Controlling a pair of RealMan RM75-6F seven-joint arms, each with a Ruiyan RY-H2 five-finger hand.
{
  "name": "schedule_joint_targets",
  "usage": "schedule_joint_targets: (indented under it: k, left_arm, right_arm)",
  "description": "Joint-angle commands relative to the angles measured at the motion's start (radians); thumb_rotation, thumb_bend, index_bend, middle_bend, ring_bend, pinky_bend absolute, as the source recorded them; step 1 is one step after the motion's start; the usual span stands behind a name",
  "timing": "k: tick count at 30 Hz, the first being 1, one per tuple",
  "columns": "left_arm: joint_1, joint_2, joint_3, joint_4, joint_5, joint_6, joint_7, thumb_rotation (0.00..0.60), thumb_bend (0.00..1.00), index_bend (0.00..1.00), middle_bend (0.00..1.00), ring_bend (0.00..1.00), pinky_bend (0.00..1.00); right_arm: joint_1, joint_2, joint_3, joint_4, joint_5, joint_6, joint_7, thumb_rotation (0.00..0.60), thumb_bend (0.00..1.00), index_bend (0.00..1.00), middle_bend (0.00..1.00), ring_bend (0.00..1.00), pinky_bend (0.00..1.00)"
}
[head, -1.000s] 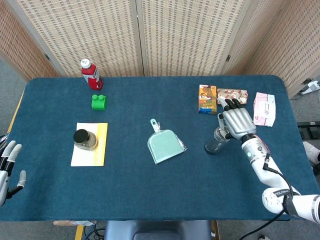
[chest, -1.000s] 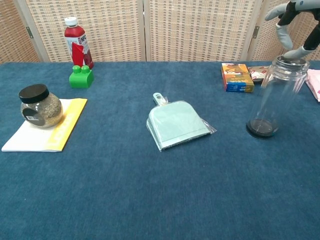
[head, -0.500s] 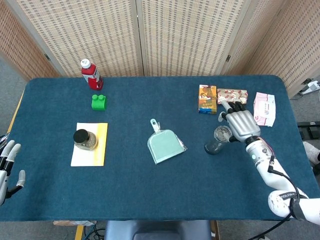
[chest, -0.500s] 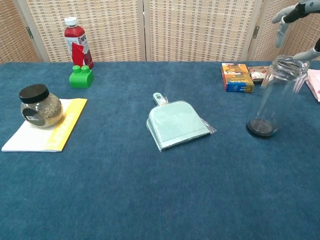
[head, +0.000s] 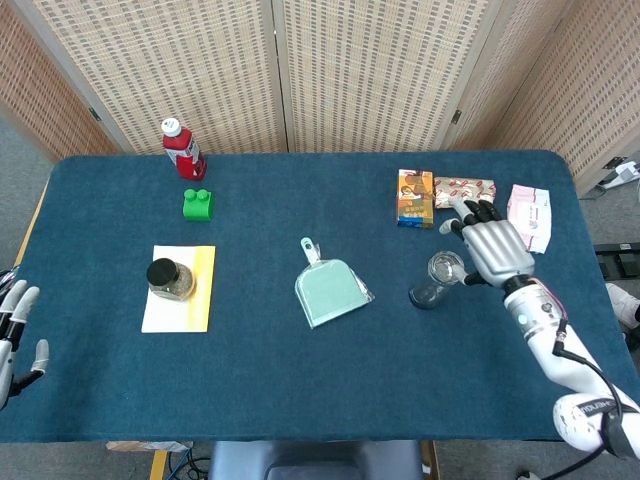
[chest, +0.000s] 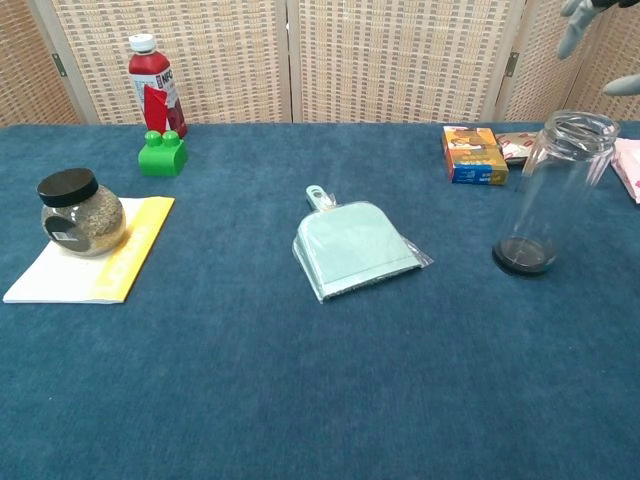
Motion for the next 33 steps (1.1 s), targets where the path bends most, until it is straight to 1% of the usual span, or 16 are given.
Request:
schedule_joint_targets:
  k: [1, 5, 8, 12, 23, 33]
  left_arm:
    - [-0.001, -0.002, 0.000, 0.000, 0.000, -0.001, 0.006, 0.600, 0.49, 0.00, 0.00, 0.00, 0.02]
    - [-0.006, -0.012, 0.000, 0.001, -0.005, -0.014, 0.027, 0.600, 0.49, 0.00, 0.00, 0.00, 0.02]
    - [-0.009, -0.016, 0.000, 0.001, -0.007, -0.019, 0.036, 0.600, 0.49, 0.00, 0.00, 0.00, 0.02]
    - [-0.009, -0.018, -0.001, 0.001, -0.009, -0.021, 0.039, 0.600, 0.49, 0.00, 0.00, 0.00, 0.02]
    - [-0.006, -0.014, 0.000, 0.000, -0.008, -0.016, 0.027, 0.600, 0.49, 0.00, 0.00, 0.00, 0.02]
    - [-0.004, -0.008, 0.000, -0.001, -0.005, -0.011, 0.012, 0.600, 0.49, 0.00, 0.00, 0.00, 0.02]
  right_arm:
    - [-0.064, 0.079, -0.008, -0.061, -0.095, 0.003, 0.065, 0.600, 0.33, 0.29, 0.00, 0.00, 0.00]
    - [-0.123, 0.123, -0.036, -0.083, -0.187, 0.003, 0.111, 0.600, 0.31, 0.29, 0.00, 0.00, 0.00]
    - [-0.150, 0.128, -0.051, -0.078, -0.232, -0.012, 0.145, 0.600, 0.30, 0.29, 0.00, 0.00, 0.00]
    - [-0.166, 0.116, -0.060, -0.048, -0.261, -0.031, 0.171, 0.600, 0.30, 0.29, 0.00, 0.00, 0.00]
    - [-0.134, 0.048, -0.043, 0.020, -0.224, -0.083, 0.157, 0.600, 0.30, 0.29, 0.00, 0.00, 0.00]
    - [-0.096, 0.013, -0.030, 0.032, -0.179, -0.109, 0.119, 0.600, 0.30, 0.29, 0.00, 0.00, 0.00]
